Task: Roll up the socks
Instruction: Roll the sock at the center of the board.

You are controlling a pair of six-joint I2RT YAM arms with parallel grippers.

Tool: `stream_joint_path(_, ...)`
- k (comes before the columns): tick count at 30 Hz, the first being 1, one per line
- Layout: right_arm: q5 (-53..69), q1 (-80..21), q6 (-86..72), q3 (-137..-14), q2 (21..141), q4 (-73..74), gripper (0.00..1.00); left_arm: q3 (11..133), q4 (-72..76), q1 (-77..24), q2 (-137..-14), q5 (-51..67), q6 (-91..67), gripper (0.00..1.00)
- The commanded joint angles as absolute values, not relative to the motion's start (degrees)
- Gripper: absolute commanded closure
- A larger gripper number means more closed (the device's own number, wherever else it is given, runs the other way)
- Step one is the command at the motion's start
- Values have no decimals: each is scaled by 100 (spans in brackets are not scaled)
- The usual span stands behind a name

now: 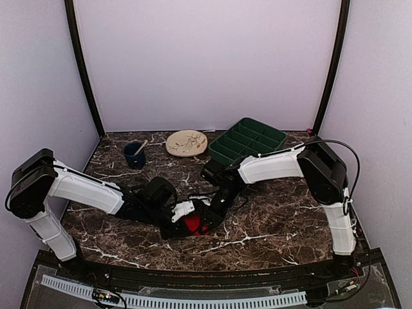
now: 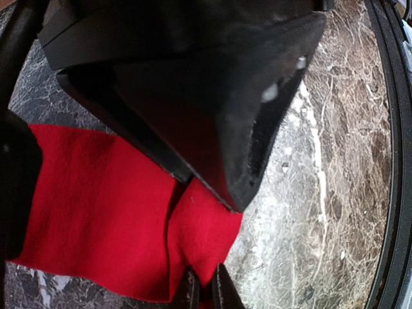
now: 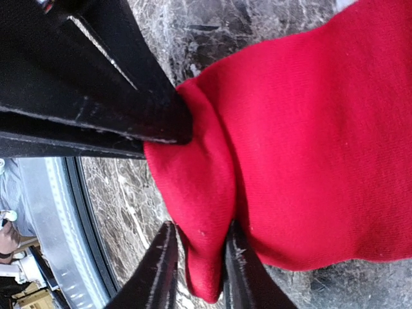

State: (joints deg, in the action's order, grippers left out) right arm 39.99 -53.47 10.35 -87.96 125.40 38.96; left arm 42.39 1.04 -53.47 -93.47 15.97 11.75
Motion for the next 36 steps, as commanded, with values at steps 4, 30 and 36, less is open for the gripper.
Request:
stream_joint_path(4,4057,-5220,936,-8740,12623,3677,71,4316,-248,-5256,-9524,1850,994,96)
stream_joint_path(30,4896,-4502,-195,-7652,12075,1696,66,4315,-276,-5071,-9628,2150,770,96)
stream_joint_path(36,4518,-4329,-611,-7849,12114,1266,67,4239,-196,-5071,-9607,2201,763,96)
